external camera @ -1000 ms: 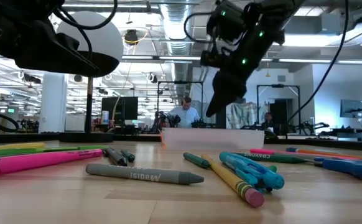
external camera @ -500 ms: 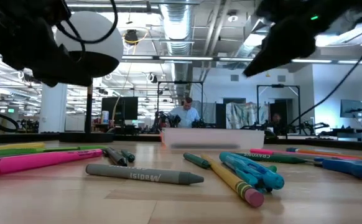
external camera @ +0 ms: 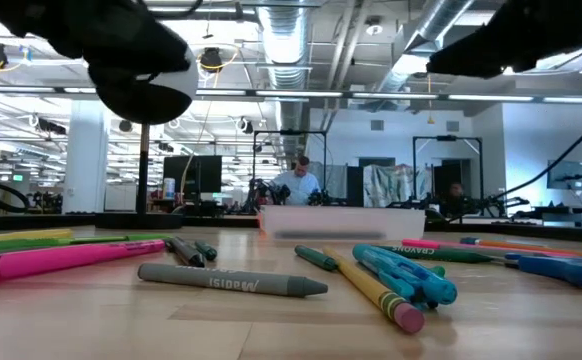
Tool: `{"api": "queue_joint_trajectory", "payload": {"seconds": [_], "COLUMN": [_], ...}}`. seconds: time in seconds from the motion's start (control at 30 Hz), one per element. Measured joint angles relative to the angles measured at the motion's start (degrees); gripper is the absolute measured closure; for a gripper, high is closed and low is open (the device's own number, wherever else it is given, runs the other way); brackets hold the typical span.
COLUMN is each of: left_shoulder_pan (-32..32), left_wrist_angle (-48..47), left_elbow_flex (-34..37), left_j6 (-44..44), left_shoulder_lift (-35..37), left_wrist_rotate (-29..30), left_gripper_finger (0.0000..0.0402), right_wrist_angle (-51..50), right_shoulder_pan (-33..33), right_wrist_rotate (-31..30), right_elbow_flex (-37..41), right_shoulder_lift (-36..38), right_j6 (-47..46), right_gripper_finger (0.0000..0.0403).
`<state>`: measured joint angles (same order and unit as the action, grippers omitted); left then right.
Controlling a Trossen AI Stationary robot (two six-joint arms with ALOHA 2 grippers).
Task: Pick & place school supplies into a supply box
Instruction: Put the yellow pen into the orange supply box
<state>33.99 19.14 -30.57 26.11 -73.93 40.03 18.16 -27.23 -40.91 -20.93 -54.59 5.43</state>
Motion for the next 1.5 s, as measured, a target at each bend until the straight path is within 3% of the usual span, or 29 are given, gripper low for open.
{"api": "queue_joint_trajectory", "payload": {"seconds": [0.27, 0.4, 0.53, 0.77, 1.13, 1.37, 1.5], "left_shoulder_pan": [0.3, 0.3, -0.2, -1.4, -0.7, -0.7, -0.9], "left_wrist_angle": [-42.4, -58.0, -68.7, -75.0, -83.2, -84.6, -83.9], "left_elbow_flex": [-14.2, -19.3, -23.5, -27.4, -28.2, -28.2, -26.8], "left_j6": [33.5, 47.2, 55.2, 56.5, 59.0, 59.3, 61.3], "left_shoulder_lift": [-2.0, -5.8, -11.0, -18.9, -19.9, -19.9, -19.8], "left_wrist_rotate": [0.8, -3.5, -9.4, -18.2, -18.0, -17.7, -21.0], "left_gripper_finger": [0.0304, 0.0304, 0.0304, 0.0304, 0.03, 0.0258, 0.0238], "right_wrist_angle": [8.3, 10.8, 15.4, 19.3, 20.5, 20.5, 20.5], "right_shoulder_pan": [0.7, 0.7, 0.6, 0.6, 0.6, 0.6, 0.6], "right_wrist_rotate": [0.0, 0.0, 0.0, 0.2, 0.5, 0.5, 0.5], "right_elbow_flex": [7.4, 11.0, 14.2, 15.9, 15.9, 15.9, 15.9], "right_shoulder_lift": [-1.0, -1.0, -1.0, -1.0, -1.0, -1.0, -1.0], "right_j6": [-3.3, -7.7, -8.9, -7.8, -6.4, -6.3, -6.3], "right_gripper_finger": [0.0253, 0.0252, 0.0251, 0.0255, 0.0255, 0.026, 0.0259]}}
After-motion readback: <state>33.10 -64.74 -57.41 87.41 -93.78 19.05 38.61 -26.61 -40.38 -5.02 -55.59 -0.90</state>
